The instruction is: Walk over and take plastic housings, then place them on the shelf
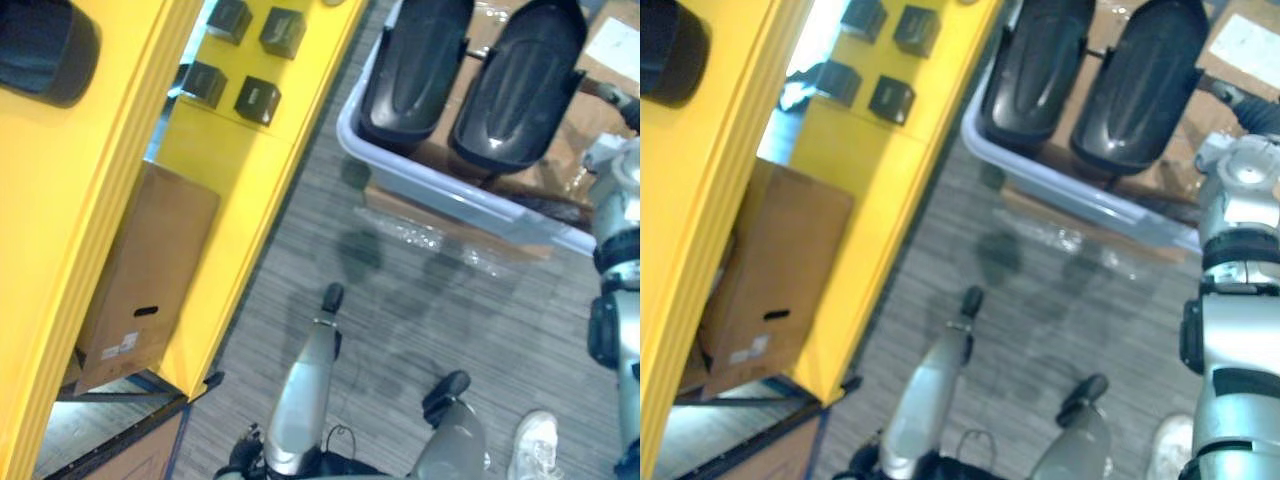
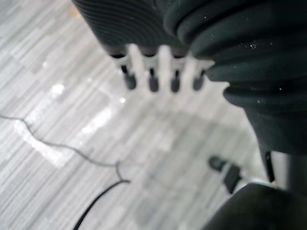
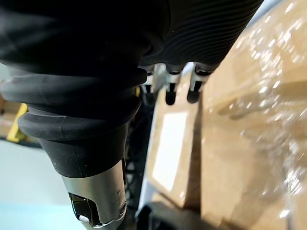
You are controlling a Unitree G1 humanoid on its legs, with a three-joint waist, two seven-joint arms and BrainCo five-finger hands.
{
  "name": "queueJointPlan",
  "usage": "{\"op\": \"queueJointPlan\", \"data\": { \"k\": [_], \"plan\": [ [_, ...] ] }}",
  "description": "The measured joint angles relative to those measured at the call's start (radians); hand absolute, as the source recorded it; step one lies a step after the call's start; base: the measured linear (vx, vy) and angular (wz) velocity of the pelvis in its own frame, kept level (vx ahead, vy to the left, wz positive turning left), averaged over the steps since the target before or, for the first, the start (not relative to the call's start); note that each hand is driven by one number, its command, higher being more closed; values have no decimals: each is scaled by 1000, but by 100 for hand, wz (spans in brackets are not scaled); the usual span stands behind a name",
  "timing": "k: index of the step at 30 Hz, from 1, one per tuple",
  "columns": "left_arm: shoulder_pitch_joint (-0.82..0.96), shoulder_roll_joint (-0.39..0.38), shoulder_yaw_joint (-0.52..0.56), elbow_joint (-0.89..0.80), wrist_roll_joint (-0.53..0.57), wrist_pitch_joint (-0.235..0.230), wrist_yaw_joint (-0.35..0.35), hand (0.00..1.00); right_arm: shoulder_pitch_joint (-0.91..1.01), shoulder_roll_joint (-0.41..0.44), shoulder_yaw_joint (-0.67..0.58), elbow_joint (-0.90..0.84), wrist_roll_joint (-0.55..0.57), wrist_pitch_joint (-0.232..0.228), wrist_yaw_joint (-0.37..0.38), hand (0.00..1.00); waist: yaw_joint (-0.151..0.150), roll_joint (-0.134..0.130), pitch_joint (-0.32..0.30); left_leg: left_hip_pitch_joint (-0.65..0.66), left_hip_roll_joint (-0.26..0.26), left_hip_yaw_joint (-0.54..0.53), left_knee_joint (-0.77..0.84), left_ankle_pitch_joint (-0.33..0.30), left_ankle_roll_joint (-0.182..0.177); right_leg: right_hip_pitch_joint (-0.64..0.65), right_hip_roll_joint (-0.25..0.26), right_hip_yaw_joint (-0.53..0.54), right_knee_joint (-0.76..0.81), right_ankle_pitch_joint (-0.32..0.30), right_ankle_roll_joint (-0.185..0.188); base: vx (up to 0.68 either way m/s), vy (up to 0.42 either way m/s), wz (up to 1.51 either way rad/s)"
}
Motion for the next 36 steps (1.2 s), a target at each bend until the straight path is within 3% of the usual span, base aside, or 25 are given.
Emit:
{"op": "queueJointPlan", "data": {
  "k": [5, 10, 13, 14, 19, 21, 29, 31, 36],
  "plan": [
    [0, -6, -25, 6, -49, 0, -5, 0, -7, -2, 27, 7, 0, 10, 3, 0, 14, 20, -14, -11, -7, -11, 1, 0, 0, -1, -5, -16, 0, -4, 1, -16, 10, 7],
    [-4, -7, -38, 8, -78, -2, -19, 0, -22, -4, 36, 51, 4, 105, -4, 0, 37, 30, -20, -25, -13, -19, 1, 0, 0, -6, -8, -25, -2, -9, 2, 0, 3, 5],
    [-5, -8, -46, 8, -105, -15, -44, 0, -28, -20, 36, 67, 3, 136, -18, 0, 51, 40, -27, -31, -17, -30, 1, 0, 0, -1, -8, -40, -3, -9, 2, 12, 6, 10],
    [-6, -8, -50, 8, -107, -16, -46, 0, -28, -29, 36, 71, 3, 144, -19, 100, 57, 44, -30, -31, -18, -31, 1, 0, 0, 1, -8, -42, -3, -10, 2, 8, 3, 4],
    [-10, -11, -69, 11, -117, -19, -54, 0, -36, -54, 36, 85, -1, 199, -34, 100, 74, 61, -42, -30, -19, -37, 0, 0, -1, 2, -8, -44, 1, -21, -1, -3, 2, 2],
    [-21, -18, -72, 35, -139, -20, -66, 0, -37, -79, 35, 93, -2, 267, -35, 100, 83, 70, -49, -27, -19, -39, -2, 0, -1, 3, -8, -45, 6, -26, -5, 0, 0, 0],
    [-28, -16, -78, 51, -105, -55, -61, 0, -35, -73, 36, 155, -101, 407, -49, 100, 88, 76, -52, -5, -21, -60, -25, 9, -9, 34, -8, -75, 9, -37, -2, 4, -8, 7],
    [-31, -16, -78, 45, -106, -58, -55, 0, -40, -74, 36, 160, -119, 434, -48, 100, 89, 76, -52, -4, -22, -63, -27, 10, -11, 37, -8, -81, 9, -41, -3, -4, -6, 10],
    [-38, -2, -78, -8, -96, -78, -37, 0, -41, -72, 34, 186, -140, 440, -47, 100, 89, 75, -52, -3, -20, -88, -34, 17, -17, 56, 4, -106, 10, -44, -7, -19, -5, 11]
  ]
}}
